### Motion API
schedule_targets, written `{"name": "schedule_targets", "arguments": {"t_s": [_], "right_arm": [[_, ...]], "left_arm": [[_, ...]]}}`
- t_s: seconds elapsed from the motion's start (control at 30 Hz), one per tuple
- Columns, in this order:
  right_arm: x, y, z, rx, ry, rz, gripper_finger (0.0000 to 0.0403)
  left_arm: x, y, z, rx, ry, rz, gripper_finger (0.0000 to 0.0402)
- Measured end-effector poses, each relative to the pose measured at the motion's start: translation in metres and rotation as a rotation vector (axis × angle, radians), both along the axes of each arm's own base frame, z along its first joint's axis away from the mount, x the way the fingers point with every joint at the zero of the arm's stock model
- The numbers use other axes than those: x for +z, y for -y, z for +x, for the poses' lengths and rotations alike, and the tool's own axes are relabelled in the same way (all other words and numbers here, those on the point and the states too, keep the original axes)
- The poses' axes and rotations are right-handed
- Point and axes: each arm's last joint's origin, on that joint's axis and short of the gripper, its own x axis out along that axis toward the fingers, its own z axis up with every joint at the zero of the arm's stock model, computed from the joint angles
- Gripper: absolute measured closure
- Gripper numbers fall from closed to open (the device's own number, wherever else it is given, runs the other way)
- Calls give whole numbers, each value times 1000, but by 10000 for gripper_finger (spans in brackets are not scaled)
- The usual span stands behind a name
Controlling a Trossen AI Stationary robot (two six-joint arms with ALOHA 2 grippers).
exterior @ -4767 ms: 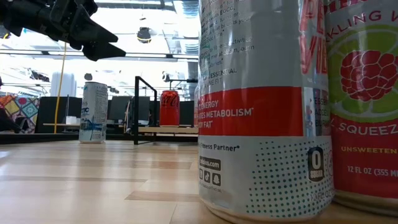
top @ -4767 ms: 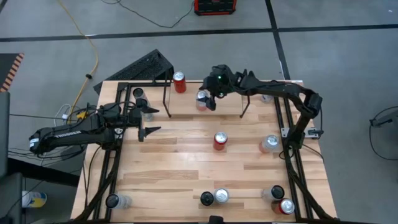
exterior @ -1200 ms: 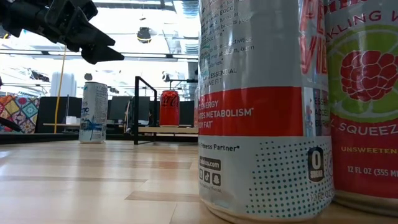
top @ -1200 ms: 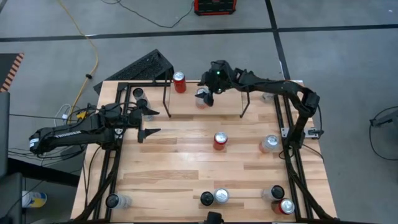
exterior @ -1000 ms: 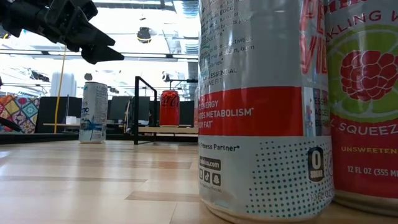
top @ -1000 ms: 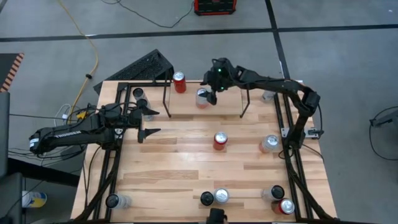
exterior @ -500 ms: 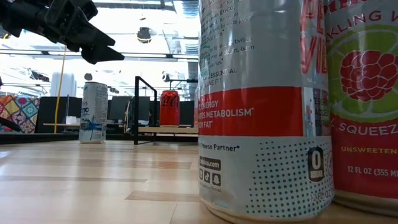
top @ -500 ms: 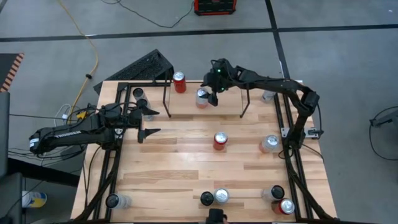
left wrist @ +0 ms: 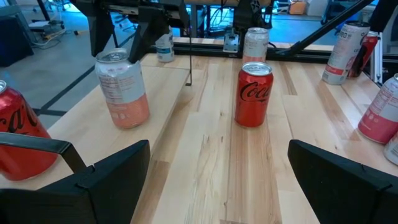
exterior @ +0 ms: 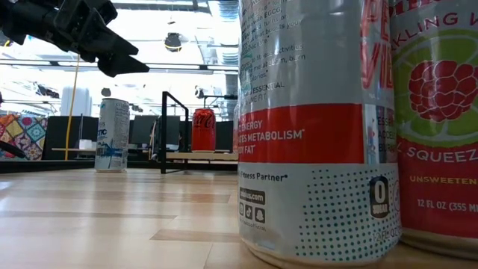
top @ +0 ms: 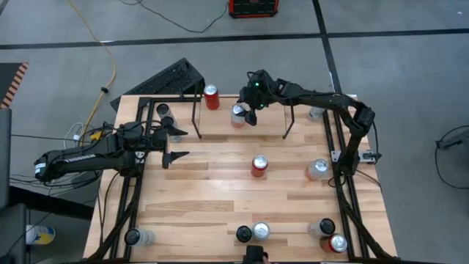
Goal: Place canned beverage on shelf
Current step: Put the top left pink white soda can on the shelf
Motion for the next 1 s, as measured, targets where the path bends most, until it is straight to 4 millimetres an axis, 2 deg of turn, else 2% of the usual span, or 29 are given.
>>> {"name": "schedule_targets", "arguments": {"t_s": [0.33,0.53,1.0], "right_arm": [[-4,-5,7,-79,-24,-16,85],[-4,-7,8,-171,-16,44,85],[-4,-31,21,-503,23,125,85]], "left_arm": [[0,0,0,0,-1,-1,33],[0,0,0,0,-2,-1,33],[0,0,0,0,-2,-1,33]]}}
